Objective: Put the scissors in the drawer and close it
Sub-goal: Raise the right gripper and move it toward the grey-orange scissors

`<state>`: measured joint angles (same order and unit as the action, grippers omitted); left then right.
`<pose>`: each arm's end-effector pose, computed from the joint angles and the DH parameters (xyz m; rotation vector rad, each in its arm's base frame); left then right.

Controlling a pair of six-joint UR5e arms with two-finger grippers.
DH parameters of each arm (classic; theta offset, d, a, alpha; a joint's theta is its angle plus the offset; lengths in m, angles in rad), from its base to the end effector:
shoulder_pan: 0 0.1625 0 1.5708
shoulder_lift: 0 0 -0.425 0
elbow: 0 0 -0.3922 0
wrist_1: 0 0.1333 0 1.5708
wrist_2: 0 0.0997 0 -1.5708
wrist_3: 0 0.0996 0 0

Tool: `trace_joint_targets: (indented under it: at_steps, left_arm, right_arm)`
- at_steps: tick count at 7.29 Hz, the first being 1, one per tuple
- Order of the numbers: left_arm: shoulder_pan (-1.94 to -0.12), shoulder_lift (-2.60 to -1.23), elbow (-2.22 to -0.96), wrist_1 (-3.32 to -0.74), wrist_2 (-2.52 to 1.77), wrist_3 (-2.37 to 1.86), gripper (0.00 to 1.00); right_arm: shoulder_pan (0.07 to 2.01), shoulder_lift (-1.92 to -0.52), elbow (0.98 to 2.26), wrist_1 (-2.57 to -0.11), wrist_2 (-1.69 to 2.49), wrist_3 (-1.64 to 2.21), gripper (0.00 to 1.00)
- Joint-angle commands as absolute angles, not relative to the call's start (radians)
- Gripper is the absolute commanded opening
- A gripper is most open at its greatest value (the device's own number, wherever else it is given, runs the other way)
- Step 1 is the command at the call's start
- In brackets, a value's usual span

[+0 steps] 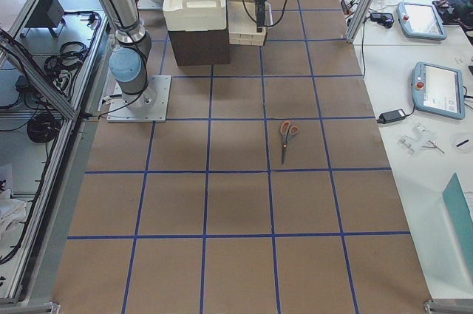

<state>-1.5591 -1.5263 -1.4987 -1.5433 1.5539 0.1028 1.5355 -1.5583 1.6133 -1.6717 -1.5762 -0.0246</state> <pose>-0.1293 -0.4851 0.5485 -0.1442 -3.1215 0.2266 0.1150 -0.5055 0.4710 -0.0170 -3.1340 0.0717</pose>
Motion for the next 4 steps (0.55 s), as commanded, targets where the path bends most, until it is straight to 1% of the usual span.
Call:
trace_joint_targets:
  at_steps: [1, 4]
  left_arm:
    - [-1.559, -1.525, -1.499, -1.543, 1.555, 0.103, 1.00]
    - [-1.559, -1.526, -1.500, -1.542, 1.555, 0.103, 1.00]
  right_arm:
    - [1.536, -1.559, 1.615, -1.671, -1.574, -0.025, 1.00]
    - [1.534, -1.572, 1.614, -1.674, -1.580, -0.037, 1.00]
